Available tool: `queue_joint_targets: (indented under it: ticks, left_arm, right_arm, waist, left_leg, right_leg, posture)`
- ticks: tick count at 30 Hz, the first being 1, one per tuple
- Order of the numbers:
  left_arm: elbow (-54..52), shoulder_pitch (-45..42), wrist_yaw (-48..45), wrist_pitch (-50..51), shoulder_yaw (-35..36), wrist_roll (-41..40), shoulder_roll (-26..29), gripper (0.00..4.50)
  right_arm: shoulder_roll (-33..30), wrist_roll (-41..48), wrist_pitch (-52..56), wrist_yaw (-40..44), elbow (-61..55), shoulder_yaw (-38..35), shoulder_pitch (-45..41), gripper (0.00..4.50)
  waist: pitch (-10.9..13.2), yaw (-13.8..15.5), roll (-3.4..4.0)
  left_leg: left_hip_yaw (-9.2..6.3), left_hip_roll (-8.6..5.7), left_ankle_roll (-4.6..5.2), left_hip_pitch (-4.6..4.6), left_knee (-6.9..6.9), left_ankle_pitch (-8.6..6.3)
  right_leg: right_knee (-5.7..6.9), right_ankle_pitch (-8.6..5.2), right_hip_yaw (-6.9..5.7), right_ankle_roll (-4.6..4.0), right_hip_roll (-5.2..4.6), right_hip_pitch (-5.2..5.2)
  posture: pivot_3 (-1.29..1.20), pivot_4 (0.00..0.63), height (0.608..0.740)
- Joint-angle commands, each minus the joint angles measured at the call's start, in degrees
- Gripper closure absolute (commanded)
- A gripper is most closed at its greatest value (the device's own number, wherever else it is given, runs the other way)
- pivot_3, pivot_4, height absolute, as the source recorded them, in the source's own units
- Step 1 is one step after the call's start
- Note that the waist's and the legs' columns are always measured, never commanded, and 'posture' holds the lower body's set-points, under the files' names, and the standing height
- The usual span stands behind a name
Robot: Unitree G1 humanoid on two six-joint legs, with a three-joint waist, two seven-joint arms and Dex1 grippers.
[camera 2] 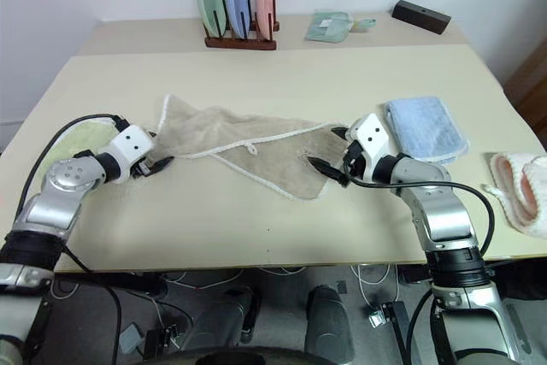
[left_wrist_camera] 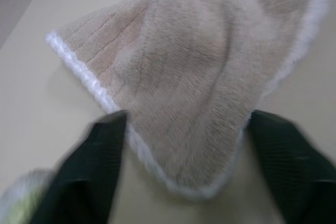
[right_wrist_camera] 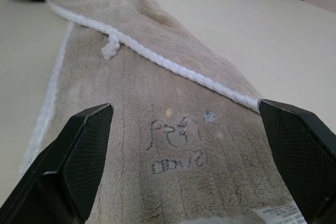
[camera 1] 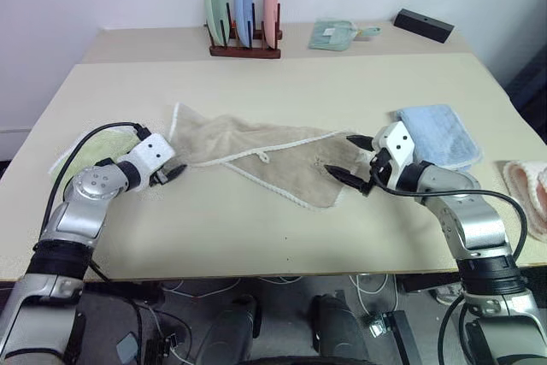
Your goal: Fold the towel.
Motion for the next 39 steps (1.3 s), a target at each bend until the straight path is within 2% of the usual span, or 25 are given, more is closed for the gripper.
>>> queue_joint_targets:
  ticks: [1, 3, 4, 10, 15, 22, 25, 32, 36, 39]
  left_arm:
    - [3.1, 0.0, -0.3, -2.0, 0.1, 1.6, 0.4, 3.34]
    - [2.0, 1.2, -0.4, -2.3, 0.5, 1.5, 0.8, 4.41]
    - [1.1, 1.9, -0.4, -2.2, 0.9, 1.4, 1.1, 4.47]
    - [-10.3, 8.9, 0.0, 1.9, 6.5, -2.1, 1.8, 4.47]
    - [-22.6, 18.1, 0.2, 7.5, 11.7, -4.3, 2.9, 4.47]
    - [-29.3, 24.4, 1.2, 11.4, 14.5, -4.4, 2.6, 4.47]
    - [-30.5, 25.5, 1.7, 12.4, 15.2, -4.6, 2.3, 4.5]
    - [-31.9, 27.5, 2.1, 12.9, 15.6, -4.6, 2.1, 4.5]
    - [-31.4, 26.5, 2.1, 12.9, 15.2, -4.7, 1.8, 4.5]
    - [-29.8, 22.8, 2.4, 13.2, 15.4, -5.6, 0.9, 4.5]
  right_arm:
    - [0.1, 1.0, 0.7, -0.9, -3.9, -0.9, 0.1, 0.0]
    - [-0.3, 0.4, 0.8, -0.9, -3.9, -0.4, -0.2, 0.0]
    - [-0.6, -0.5, 0.8, -0.9, -3.5, 0.2, -0.7, 0.0]
    - [-2.3, -10.6, -4.7, -2.3, 6.4, 6.1, -8.3, 0.0]
    - [-2.7, -20.6, -18.7, -3.6, 29.1, 11.7, -20.6, 0.0]
    - [0.8, -27.4, -32.9, -6.2, 56.4, 15.4, -33.2, 0.0]
    - [1.6, -28.7, -36.7, -5.7, 61.9, 16.0, -35.7, 0.87]
    - [3.0, -29.4, -42.5, -5.1, 65.6, 15.5, -37.5, 4.44]
    - [2.4, -29.5, -43.6, -5.9, 64.7, 14.7, -37.5, 4.44]
    - [0.6, -29.4, -43.6, -7.8, 63.5, 13.5, -39.0, 4.44]
  waist:
    - [0.0, -0.3, 0.0]
    - [0.0, -0.6, 0.0]
    - [0.0, -0.9, 0.0]
    - [0.0, -1.5, 0.0]
    - [0.0, -1.5, -0.02]
    - [0.1, -1.5, -0.01]
    - [0.1, -1.6, -0.01]
    - [0.1, -1.7, 0.01]
    - [0.1, -1.7, 0.01]
    - [0.1, -1.5, 0.03]
  left_leg:
    - [0.01, 0.0, 0.0, 0.0, -0.01, 0.0]
    - [0.02, 0.0, 0.01, -0.01, -0.01, -0.01]
    - [0.01, 0.0, 0.01, -0.02, -0.01, -0.01]
    - [0.14, 0.01, 0.03, -0.03, -0.05, -0.02]
    - [0.19, 0.01, 0.05, -0.06, -0.06, -0.03]
    - [0.18, 0.0, 0.04, -0.06, -0.12, -0.02]
    - [0.16, 0.01, 0.04, -0.05, -0.12, -0.02]
    - [0.18, 0.01, 0.04, -0.05, -0.16, -0.02]
    - [0.18, 0.01, 0.03, -0.05, -0.15, -0.02]
    - [0.18, 0.01, 0.03, -0.05, -0.15, -0.02]
  right_leg:
    - [0.0, 0.0, 0.01, 0.0, 0.0, -0.01]
    - [0.0, 0.0, 0.02, 0.0, 0.0, -0.03]
    - [0.0, 0.0, 0.02, 0.0, 0.0, -0.03]
    - [0.02, 0.0, 0.15, 0.01, 0.0, -0.18]
    - [0.02, 0.02, 0.18, 0.01, 0.0, -0.23]
    - [0.01, 0.02, 0.21, 0.0, 0.02, -0.22]
    - [0.02, 0.02, 0.23, 0.0, 0.05, -0.23]
    - [0.02, 0.02, 0.27, 0.0, 0.06, -0.26]
    - [0.02, 0.02, 0.27, 0.0, 0.06, -0.26]
    - [0.04, 0.03, 0.28, -0.01, 0.06, -0.27]
  posture:
    - [0.0, 0.15, 0.74]
    - [0.0, 0.15, 0.74]
    - [0.0, 0.15, 0.74]
    - [0.0, 0.15, 0.74]
    - [0.0, 0.15, 0.74]
    - [0.0, 0.15, 0.74]
    - [0.0, 0.15, 0.74]
    - [0.0, 0.15, 0.74]
    - [0.0, 0.15, 0.74]
    - [0.0, 0.15, 0.74]
